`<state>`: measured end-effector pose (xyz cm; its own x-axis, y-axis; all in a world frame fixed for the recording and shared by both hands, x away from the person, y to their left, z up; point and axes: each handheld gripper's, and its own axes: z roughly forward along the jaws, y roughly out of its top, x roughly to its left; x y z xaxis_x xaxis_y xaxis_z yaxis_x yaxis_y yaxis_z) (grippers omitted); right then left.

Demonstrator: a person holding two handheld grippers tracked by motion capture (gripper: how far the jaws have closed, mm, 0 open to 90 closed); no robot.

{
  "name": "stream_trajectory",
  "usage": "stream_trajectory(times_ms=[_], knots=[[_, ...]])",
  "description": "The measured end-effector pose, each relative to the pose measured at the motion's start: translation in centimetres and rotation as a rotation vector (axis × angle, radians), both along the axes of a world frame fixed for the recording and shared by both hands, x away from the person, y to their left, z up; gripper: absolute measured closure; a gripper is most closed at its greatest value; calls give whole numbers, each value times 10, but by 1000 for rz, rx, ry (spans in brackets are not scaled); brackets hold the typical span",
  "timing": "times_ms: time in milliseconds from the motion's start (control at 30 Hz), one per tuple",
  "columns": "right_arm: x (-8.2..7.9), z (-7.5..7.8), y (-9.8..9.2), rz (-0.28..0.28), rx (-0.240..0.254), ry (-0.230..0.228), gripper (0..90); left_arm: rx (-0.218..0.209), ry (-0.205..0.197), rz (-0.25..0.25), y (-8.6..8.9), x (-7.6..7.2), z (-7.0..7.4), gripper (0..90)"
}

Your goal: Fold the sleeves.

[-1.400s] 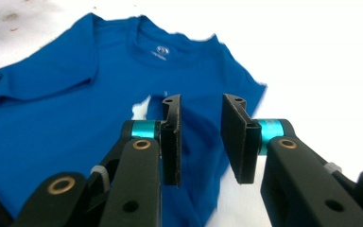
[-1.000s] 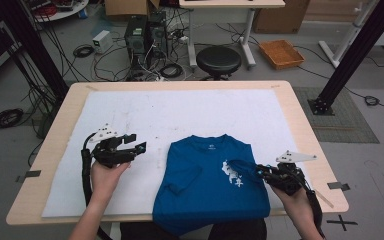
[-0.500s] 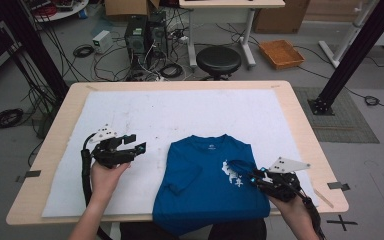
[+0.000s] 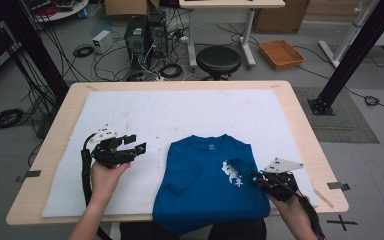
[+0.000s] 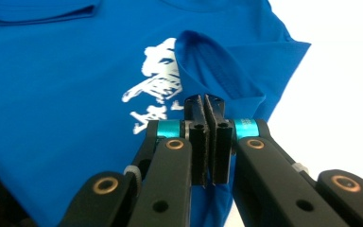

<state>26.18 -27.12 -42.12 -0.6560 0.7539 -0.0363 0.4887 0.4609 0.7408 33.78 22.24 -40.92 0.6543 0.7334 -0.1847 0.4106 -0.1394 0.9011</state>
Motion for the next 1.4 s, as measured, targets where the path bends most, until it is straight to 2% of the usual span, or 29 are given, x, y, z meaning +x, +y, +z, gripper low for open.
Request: stream_trajectory(times_ms=[100, 200, 400, 500, 600, 733, 767, 833, 967, 1067, 1133, 1400], knots=[[-6, 3, 2, 60, 16, -7, 893, -1, -1, 0, 0, 0, 0, 409], [-10, 5, 5, 146, 0, -18, 892, -4, 0, -2, 0, 0, 0, 409], [-8, -2, 4, 234, -37, 64, 889, -3, -1, -3, -1, 0, 0, 409], [-9, 1, 0, 256, -25, 63, 860, -2, -1, -1, 0, 0, 0, 409], [-8, 7, -7, 227, 16, 37, 809, -5, -1, -1, -1, 0, 0, 409], [1, 10, -9, 119, 64, 9, 732, -4, -1, -5, -2, 1, -1, 409], [5, 10, -7, 101, 71, 15, 721, -2, -1, -8, -3, 1, 0, 409], [11, 8, -1, 72, 71, 16, 639, -2, -1, -10, -4, 0, 0, 409], [18, 1, 14, 35, 28, 23, 621, 0, 0, -9, -3, 0, 0, 409], [20, -4, 21, 58, -3, 35, 768, 1, 2, -8, -3, 0, -1, 409], [20, -7, 24, 96, -18, 47, 825, 2, 2, -8, -3, 1, -1, 409], [16, -13, 31, 201, -47, 81, 828, 3, 7, -13, -5, 1, -2, 408]])
